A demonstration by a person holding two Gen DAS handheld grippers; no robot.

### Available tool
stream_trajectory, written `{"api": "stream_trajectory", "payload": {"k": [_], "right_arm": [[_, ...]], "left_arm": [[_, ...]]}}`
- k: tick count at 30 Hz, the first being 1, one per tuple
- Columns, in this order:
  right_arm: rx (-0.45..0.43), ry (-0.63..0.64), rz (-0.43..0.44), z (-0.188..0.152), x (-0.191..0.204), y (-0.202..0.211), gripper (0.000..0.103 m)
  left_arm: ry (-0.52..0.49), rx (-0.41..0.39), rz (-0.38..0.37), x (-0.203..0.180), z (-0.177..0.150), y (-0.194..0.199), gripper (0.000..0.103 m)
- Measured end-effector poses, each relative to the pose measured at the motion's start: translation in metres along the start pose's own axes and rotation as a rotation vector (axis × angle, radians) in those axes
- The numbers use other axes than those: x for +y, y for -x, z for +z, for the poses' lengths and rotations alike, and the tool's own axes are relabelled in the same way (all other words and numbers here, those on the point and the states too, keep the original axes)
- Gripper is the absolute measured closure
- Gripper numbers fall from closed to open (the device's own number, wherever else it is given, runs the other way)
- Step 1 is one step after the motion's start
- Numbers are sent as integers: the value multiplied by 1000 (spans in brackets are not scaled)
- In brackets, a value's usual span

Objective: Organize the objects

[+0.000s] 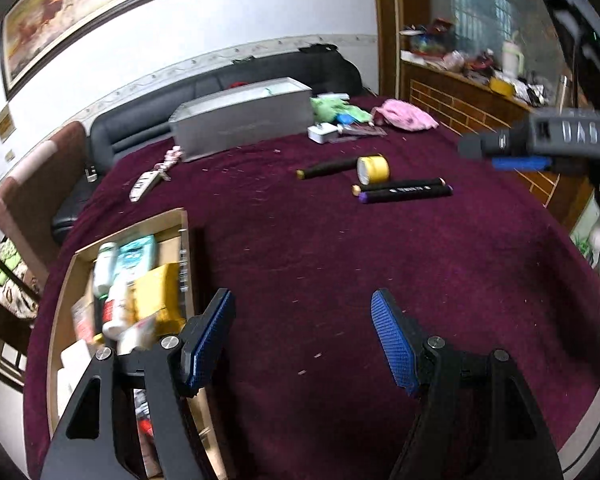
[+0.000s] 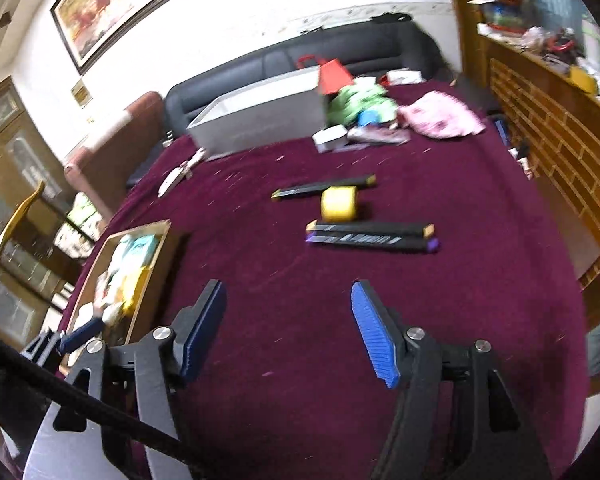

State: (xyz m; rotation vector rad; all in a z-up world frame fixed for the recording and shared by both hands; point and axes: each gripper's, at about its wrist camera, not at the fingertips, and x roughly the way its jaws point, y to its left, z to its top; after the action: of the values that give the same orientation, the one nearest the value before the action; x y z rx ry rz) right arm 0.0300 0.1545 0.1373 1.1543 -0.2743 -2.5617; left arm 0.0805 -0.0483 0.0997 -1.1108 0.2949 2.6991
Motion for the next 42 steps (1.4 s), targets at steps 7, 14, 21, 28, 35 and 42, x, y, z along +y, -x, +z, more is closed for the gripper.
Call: {"api": "stream_trajectory", "payload": {"k": [7, 14, 21, 28, 35, 42], "right_arm": [[-1, -21, -62, 19, -31, -6, 38], [31, -71, -75, 32, -56, -32, 38], [94, -169, -50, 41, -74, -77, 38], [132, -150, -101, 52, -61, -120, 38], [194, -115, -192, 63, -66, -151, 39], [325, -233, 0, 37, -75, -150, 30]], "left_arm": [[-32, 70, -31, -21, 2, -36, 39], [7, 146, -68, -17, -16, -70, 39], [26, 160, -109, -17, -29, -83, 35], [7, 157, -177, -22, -29, -85, 7], [1, 158, -191, -23, -29, -85, 3], [24, 150, -216, -19, -29, -86, 3]]}}
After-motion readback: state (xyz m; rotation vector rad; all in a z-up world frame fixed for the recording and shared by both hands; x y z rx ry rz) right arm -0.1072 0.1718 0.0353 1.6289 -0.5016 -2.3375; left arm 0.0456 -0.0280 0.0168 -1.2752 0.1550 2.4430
